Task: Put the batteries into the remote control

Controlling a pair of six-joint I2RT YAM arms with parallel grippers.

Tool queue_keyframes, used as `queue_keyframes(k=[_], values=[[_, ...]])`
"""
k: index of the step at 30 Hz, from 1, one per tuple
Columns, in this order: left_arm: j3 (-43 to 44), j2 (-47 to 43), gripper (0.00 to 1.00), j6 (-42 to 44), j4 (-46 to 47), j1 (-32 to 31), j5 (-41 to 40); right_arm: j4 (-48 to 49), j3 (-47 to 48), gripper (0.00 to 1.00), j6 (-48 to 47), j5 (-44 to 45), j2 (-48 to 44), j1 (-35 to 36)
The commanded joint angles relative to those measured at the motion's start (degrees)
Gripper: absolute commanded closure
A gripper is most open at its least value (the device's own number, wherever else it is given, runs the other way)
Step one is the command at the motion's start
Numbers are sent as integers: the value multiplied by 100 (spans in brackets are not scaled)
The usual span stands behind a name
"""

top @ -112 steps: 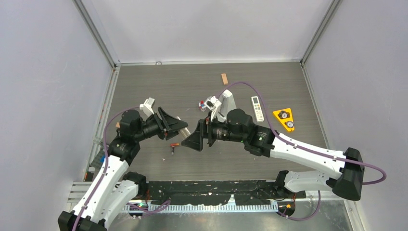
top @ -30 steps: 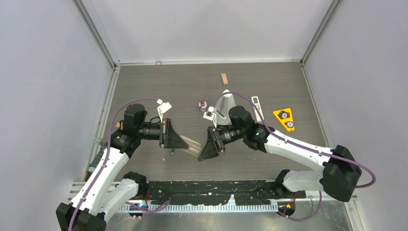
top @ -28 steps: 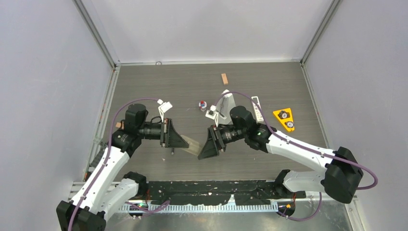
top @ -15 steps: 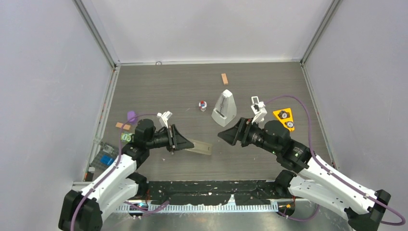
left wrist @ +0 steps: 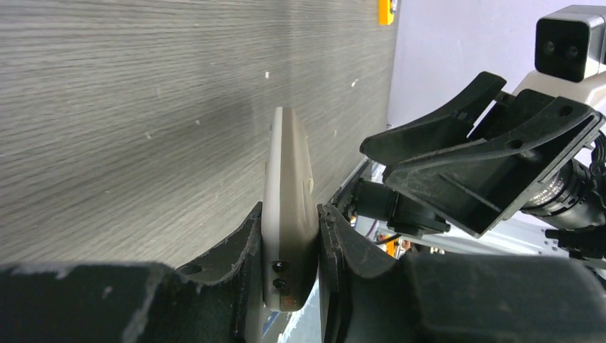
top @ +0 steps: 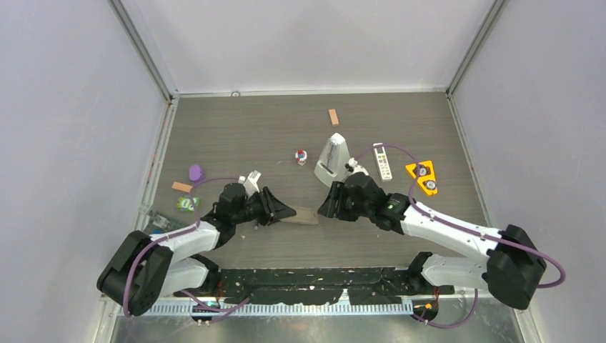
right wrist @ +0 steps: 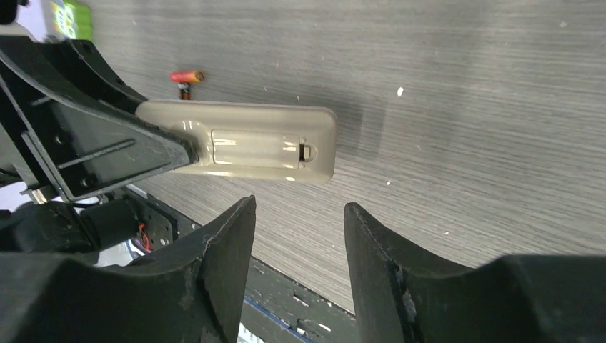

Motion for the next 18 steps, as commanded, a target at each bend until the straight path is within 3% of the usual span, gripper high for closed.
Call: queue_keyframes(k=[1, 6, 18], values=[[-118, 327, 100, -56, 928, -43, -277, 562, 279, 47, -72, -486, 476, 23], [-270, 706, 100, 158, 986, -51, -249, 783, 399, 58, -143, -513, 945, 34], [-802, 1038, 100, 286, 1299, -51, -342, 1458, 466, 63, -166, -753, 1952, 25]])
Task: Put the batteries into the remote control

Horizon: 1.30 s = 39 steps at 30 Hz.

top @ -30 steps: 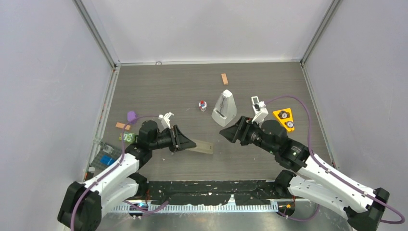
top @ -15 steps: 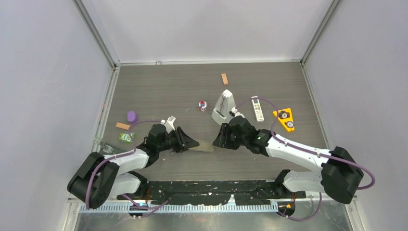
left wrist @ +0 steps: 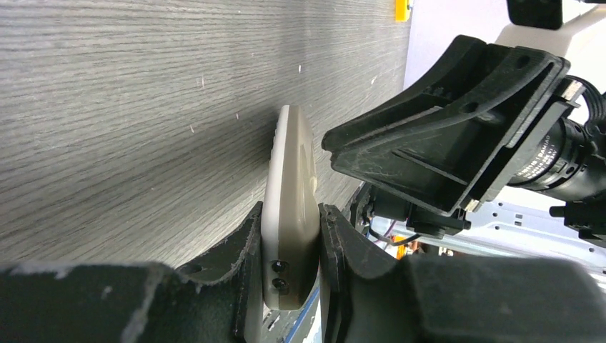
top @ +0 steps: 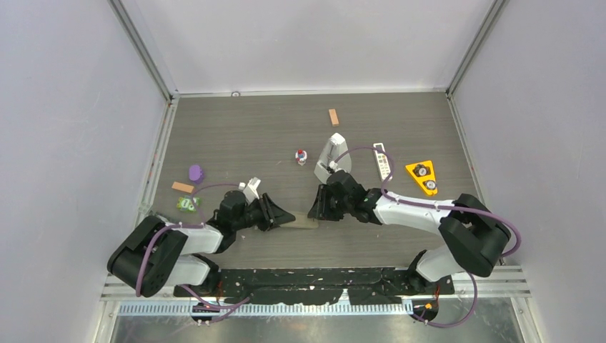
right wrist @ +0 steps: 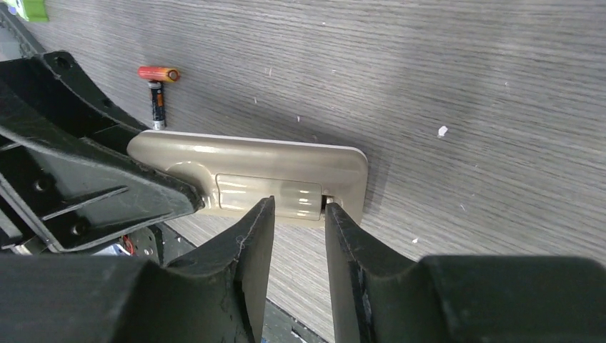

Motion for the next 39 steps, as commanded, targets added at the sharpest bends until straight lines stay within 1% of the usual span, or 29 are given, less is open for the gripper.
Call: queue_keyframes(k=[1, 11, 15, 20, 22, 25, 28, 29, 30, 32, 37, 39], values=[[-247, 108, 100, 250, -150, -32, -232, 349, 238, 63, -72, -53, 141, 27], [-240, 167, 100, 210, -175, -31, -219, 348, 162, 63, -37, -111, 362, 23], [-218, 196, 100, 210, -144, -32, -174, 623, 81, 63, 33, -208, 482, 24], [-229, 272, 100, 220, -86, -32, -114, 1122, -176, 62, 310, -544, 620, -10], [-246, 305, 100, 207, -26, -30, -82, 1516, -384, 61, 529, -755, 633, -52], [-278, 360, 100, 193, 33, -27, -80, 2460, -765, 61, 913, -1176, 641, -123], [-301, 402, 100, 186, 51, -39, -80, 3184, -972, 60, 1303, -1470, 738, -144], [-306, 420, 100, 189, 55, -41, -84, 3641, -1088, 60, 1385, -1519, 772, -151], [-310, 431, 100, 192, 61, -45, -84, 3884, -1156, 60, 1563, -1605, 849, -157], [-298, 453, 100, 185, 64, -52, -80, 5026, -1346, 60, 1765, -1676, 921, -162], [-229, 479, 100, 142, 19, -125, -191, 5979, -1356, 60, 1929, -1818, 999, -162], [-179, 452, 100, 141, -139, -157, -304, 6362, -1341, 60, 2009, -1882, 1037, -162]])
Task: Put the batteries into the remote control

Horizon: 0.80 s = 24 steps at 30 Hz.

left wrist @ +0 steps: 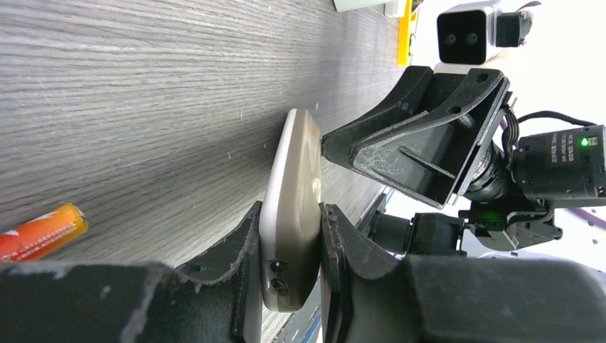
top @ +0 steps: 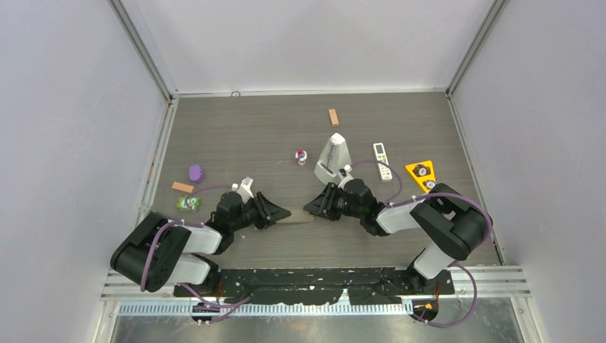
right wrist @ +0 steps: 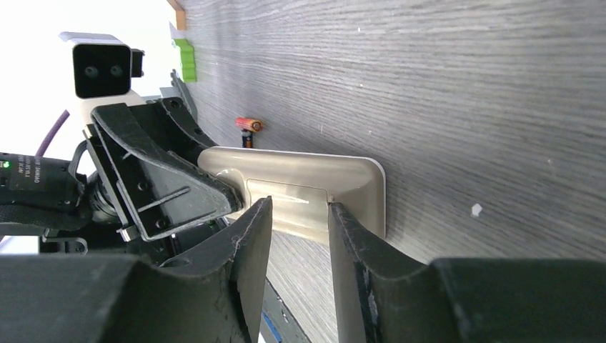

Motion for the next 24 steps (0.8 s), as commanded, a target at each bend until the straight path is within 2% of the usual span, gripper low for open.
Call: queue_keyframes(k=[1, 4, 6, 11, 17, 19, 23, 24], values=[[73, 184, 100, 346, -814, -361, -116, 2233, 210, 60, 590, -910, 151, 351], [168, -112, 100, 478, -1491, -369, -433, 2428, 184, 60, 620, -906, -18, 337], [337, -394, 100, 678, -2338, -370, -699, 2387, 151, 60, 561, -849, -186, 295], [802, -958, 100, 1079, -4009, -370, -1340, 1671, 142, 60, 230, -708, -611, 84], [1177, -925, 100, 1289, -4552, -368, -1449, 1283, 154, 60, 115, -657, -900, -179], [1277, -910, 100, 1346, -4648, -373, -1476, 745, 240, 60, -48, -513, -1032, -232], [1685, -967, 100, 1775, -5438, -372, -1654, -1387, 437, 56, -800, 260, -1557, -367], [1810, -985, 100, 1911, -5691, -369, -1733, -1670, 528, 54, -1071, 438, -1666, -381]])
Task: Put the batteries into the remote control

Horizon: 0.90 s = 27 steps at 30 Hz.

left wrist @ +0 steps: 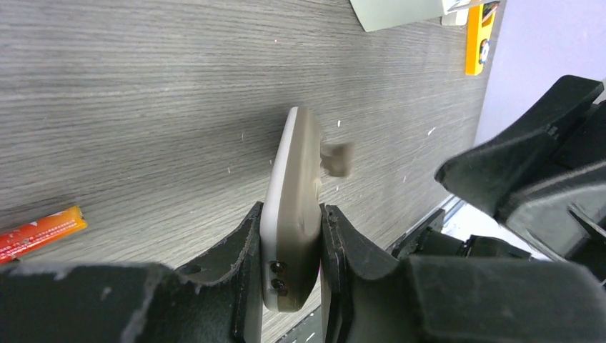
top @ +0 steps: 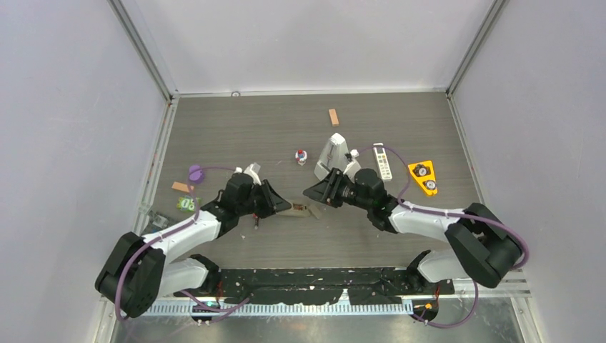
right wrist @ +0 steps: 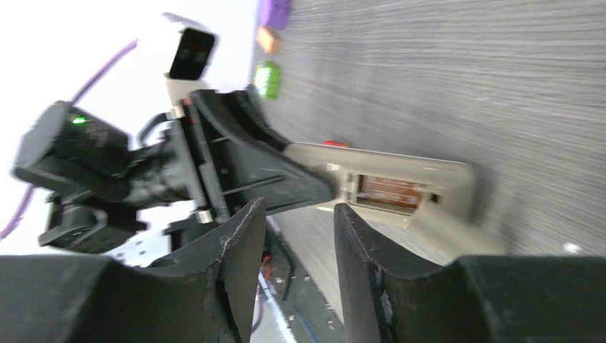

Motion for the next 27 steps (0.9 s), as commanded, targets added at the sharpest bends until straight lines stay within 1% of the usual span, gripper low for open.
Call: queue_keyframes(k=[1, 4, 7, 9, 11, 12, 13, 14, 15, 16, 17, 21, 23, 25, 27], values=[[348, 88, 100, 1109, -2116, -32, -764, -2127, 355, 53, -997, 988, -743, -130], [695, 58, 100, 1665, -2620, -33, -869, -2732, 596, 49, -1588, 1381, -1107, -154], [992, 38, 100, 2244, -2848, -34, -688, -3098, 819, 47, -2022, 1265, -1167, -158], [1131, 16, 100, 2644, -2890, -35, -481, -3197, 968, 46, -2380, 937, -1088, -158], [1290, 5, 100, 3092, -2914, -37, -86, -3181, 1080, 44, -2942, 434, -958, -153], [1400, -13, 100, 3371, -2986, -36, 147, -3149, 1103, 41, -3097, -18, -902, -151], [1556, -46, 100, 3594, -3070, -36, 390, -3029, 1097, 38, -3353, -253, -886, -152], [1643, -96, 100, 3809, -3192, -37, 686, -2964, 1089, 36, -3465, -730, -881, -150], [1792, -160, 100, 3885, -3263, -33, 933, -2919, 1109, 29, -3704, -947, -885, -149], [1934, -246, 100, 3945, -3318, -34, 1170, -2931, 1130, 27, -3812, -1345, -896, -149], [2132, -333, 100, 4037, -3504, -37, 1408, -3010, 1186, 23, -4020, -1523, -906, -149], [2877, -650, 100, 4686, -4402, -39, 2054, -3432, 1420, 17, -4590, -2620, -1042, -145], [3105, -737, 100, 5047, -4728, -41, 2397, -3566, 1518, 16, -4795, -2948, -1102, -97], [3324, -742, 100, 5462, -5086, -46, 3044, -3788, 1680, 16, -5079, -2987, -1095, 63], [3556, -737, 100, 5622, -5297, -46, 3350, -4140, 1939, 17, -5356, -2991, -1003, 422]])
